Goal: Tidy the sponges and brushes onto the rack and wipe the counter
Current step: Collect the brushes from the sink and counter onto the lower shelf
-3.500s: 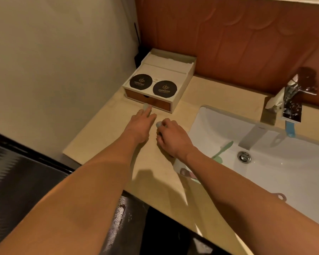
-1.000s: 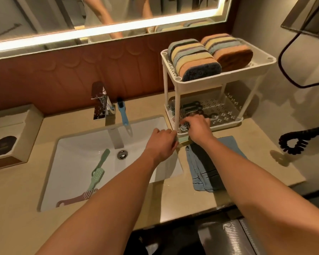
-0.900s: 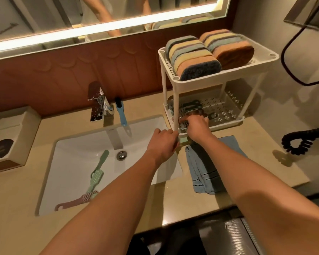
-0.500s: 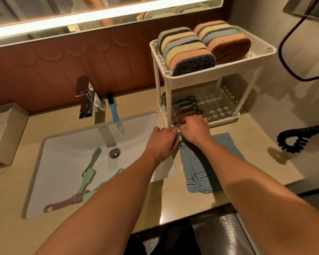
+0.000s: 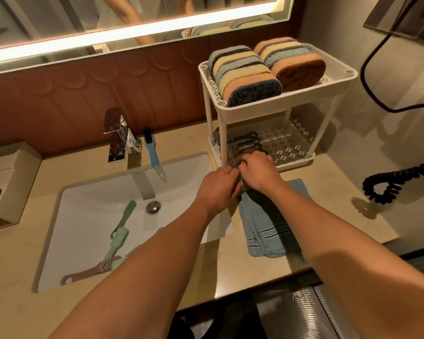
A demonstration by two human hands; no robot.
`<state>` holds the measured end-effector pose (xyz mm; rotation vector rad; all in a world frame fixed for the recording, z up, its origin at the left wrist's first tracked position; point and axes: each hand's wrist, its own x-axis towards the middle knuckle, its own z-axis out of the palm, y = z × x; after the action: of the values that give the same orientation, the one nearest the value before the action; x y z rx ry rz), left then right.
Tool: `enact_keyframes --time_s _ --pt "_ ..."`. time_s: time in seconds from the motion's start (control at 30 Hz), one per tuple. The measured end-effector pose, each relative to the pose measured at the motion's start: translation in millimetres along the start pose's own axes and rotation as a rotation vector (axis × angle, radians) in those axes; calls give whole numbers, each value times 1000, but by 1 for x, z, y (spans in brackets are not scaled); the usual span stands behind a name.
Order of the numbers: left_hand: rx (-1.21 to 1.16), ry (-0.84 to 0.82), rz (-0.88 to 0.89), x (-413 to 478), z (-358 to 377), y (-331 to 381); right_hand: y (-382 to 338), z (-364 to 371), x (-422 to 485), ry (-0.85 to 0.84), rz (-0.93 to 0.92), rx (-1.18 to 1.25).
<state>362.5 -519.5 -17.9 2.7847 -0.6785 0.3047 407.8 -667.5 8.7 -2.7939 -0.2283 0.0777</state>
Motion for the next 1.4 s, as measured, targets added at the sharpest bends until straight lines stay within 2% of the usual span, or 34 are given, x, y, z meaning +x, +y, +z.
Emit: enact_keyframes --time_s 0.1,0.33,0.57,0.87,1.2,1.4 --pt "-65 3 -31 8 -4 7 4 -18 -1 -35 -68 31" --pt "-104 15 -165 16 1 25 26 -32 -10 -159 -78 136" --pt "-91 12 -167 16 7 29 45 -27 -4 -205 -61 161" --pt "-136 45 -148 12 9 29 35 -26 11 -95 10 16" --pt "-58 -146 9 -8 10 7 21 -7 18 -224 -8 -104" --pt "-23 -177 20 -19 1 2 19 -5 6 -168 -18 -120"
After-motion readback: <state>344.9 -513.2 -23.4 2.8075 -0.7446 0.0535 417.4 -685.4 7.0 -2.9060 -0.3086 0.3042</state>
